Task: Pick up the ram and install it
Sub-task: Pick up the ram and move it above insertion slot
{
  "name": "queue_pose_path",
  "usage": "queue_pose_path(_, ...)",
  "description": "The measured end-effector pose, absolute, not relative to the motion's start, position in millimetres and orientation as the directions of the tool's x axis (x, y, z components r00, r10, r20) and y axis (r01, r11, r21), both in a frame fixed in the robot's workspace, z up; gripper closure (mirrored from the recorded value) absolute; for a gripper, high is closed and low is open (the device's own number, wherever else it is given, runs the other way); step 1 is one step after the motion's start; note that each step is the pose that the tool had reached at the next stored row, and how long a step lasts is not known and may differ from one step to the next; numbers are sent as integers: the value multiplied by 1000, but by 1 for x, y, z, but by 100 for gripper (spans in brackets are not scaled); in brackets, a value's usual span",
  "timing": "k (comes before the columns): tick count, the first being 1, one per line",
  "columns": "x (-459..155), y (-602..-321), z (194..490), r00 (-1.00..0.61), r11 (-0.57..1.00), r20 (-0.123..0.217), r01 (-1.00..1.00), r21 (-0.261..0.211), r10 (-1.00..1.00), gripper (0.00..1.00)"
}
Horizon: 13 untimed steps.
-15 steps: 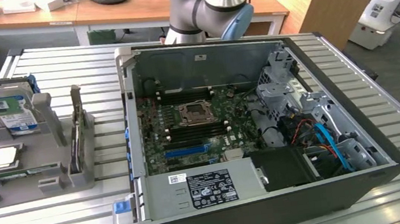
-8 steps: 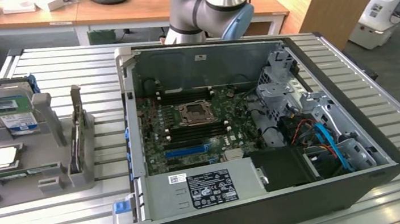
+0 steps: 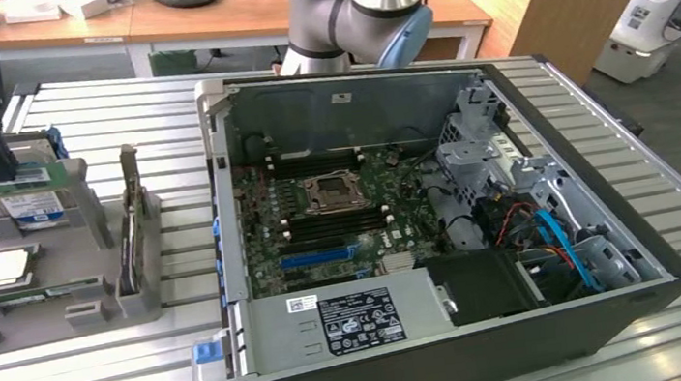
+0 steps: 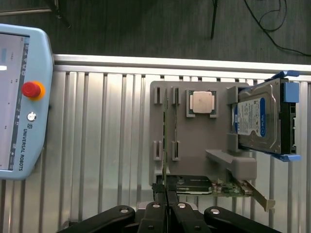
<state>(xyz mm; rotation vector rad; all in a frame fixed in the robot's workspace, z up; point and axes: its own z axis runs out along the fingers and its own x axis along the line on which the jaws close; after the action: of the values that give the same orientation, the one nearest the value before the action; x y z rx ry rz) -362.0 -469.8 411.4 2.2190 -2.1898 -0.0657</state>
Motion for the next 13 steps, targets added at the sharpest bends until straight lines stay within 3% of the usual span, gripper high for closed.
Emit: queue_pose_path(13, -342, -470, 412, 13, -14, -13, -999, 46, -1000, 88)
